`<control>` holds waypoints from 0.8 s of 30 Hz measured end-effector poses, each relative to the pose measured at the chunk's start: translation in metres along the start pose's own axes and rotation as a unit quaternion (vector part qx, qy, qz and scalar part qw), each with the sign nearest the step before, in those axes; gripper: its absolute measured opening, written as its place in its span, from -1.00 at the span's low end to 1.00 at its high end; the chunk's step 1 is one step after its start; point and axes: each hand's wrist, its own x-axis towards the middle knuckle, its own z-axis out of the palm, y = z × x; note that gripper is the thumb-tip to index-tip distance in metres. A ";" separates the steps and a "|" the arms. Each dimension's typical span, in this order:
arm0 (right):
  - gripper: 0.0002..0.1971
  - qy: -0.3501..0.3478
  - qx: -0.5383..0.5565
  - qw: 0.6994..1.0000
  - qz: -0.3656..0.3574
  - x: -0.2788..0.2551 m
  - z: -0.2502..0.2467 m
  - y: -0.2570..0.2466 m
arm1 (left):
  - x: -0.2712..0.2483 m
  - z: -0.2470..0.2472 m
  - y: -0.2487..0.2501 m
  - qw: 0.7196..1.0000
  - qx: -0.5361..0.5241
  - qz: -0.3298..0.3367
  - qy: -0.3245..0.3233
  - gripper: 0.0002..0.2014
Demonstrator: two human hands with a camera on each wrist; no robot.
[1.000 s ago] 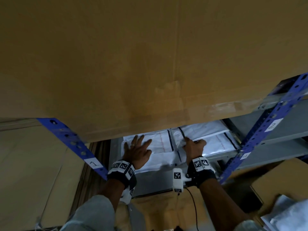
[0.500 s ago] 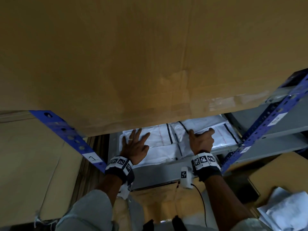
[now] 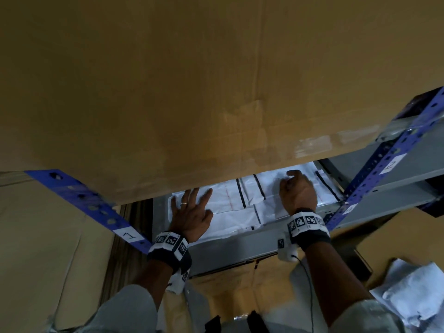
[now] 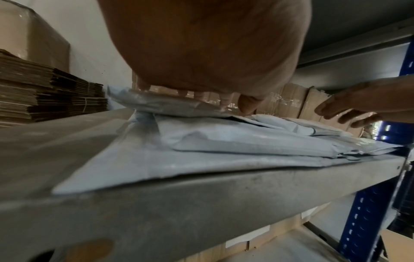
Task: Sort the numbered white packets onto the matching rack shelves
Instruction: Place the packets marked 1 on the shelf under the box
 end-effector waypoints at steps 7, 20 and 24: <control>-0.08 -0.223 -0.244 0.943 -0.041 0.020 0.004 -0.008 | 0.000 0.007 0.013 0.999 -0.018 -0.029 -0.013 -0.36; 0.14 -0.289 -0.292 0.912 -0.014 0.030 0.007 -0.016 | 0.002 -0.022 0.034 0.993 -0.020 -0.114 -0.037 -0.18; 0.15 -0.309 -0.292 0.905 -0.002 0.030 0.002 -0.020 | 0.002 -0.023 0.040 0.986 -0.033 -0.149 -0.075 -0.12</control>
